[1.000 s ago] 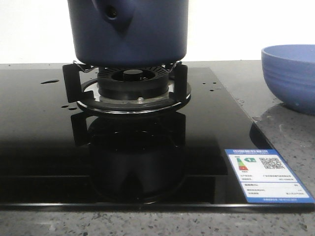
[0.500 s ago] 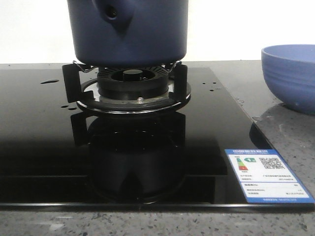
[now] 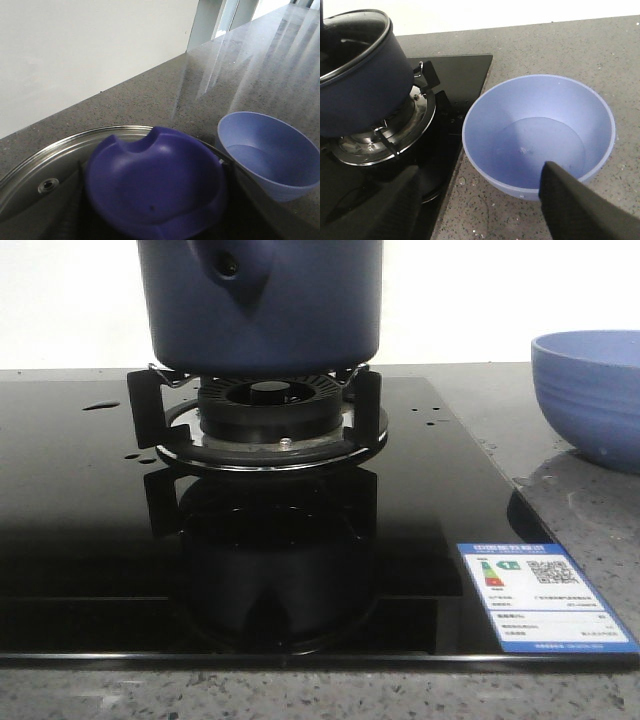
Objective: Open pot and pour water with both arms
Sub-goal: 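Grasp the blue bowl rim with the right gripper and lift it toward the pot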
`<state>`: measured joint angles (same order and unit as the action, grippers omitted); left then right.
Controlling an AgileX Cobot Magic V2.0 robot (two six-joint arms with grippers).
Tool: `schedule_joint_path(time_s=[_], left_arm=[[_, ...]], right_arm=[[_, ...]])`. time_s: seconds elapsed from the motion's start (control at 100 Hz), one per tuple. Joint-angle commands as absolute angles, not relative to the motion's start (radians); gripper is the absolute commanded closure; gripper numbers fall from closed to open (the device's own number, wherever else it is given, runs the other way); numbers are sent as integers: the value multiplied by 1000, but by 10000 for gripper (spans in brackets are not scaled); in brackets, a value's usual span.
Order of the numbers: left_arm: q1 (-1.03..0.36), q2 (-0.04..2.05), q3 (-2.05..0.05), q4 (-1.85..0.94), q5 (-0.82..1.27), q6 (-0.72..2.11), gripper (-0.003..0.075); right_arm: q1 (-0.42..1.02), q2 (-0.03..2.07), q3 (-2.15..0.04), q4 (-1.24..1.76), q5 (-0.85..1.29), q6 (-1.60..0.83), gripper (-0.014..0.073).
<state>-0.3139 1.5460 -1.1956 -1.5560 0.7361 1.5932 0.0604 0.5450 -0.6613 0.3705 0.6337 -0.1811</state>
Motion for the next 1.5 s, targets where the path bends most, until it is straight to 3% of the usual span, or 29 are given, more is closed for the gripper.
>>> schedule_joint_path(time_s=[0.0,0.3,0.61,0.8,1.0,1.21,1.33,1.49], left_arm=[[-318,1505,-1235,-1609,782,1597,406],[-219,1418,-1235,-1607,782,1593,403],[-50,1308,-1235,-1603,788,1589,400],[24,1277,-1235,-1594,804,1555,313],[42,1275,-1235,-1563,811,1555,314],[42,1275,-1235,-1531,802,1555,314],[42,1275,-1235,-1529,794,1555,314],[42,1275,-1235,-1529,768,1555,314]], right_arm=[[62,562,-696,388,582,-194,137],[62,710,-745,373,626,-194,137],[-1,991,-1041,348,771,-194,137],[-118,1155,-1196,342,907,-194,137],[-215,1289,-1233,317,1030,-194,137],[-223,1403,-1233,299,1056,-194,143],[-223,1460,-1233,299,1056,-194,234],[-223,1487,-1233,299,1051,-194,536]])
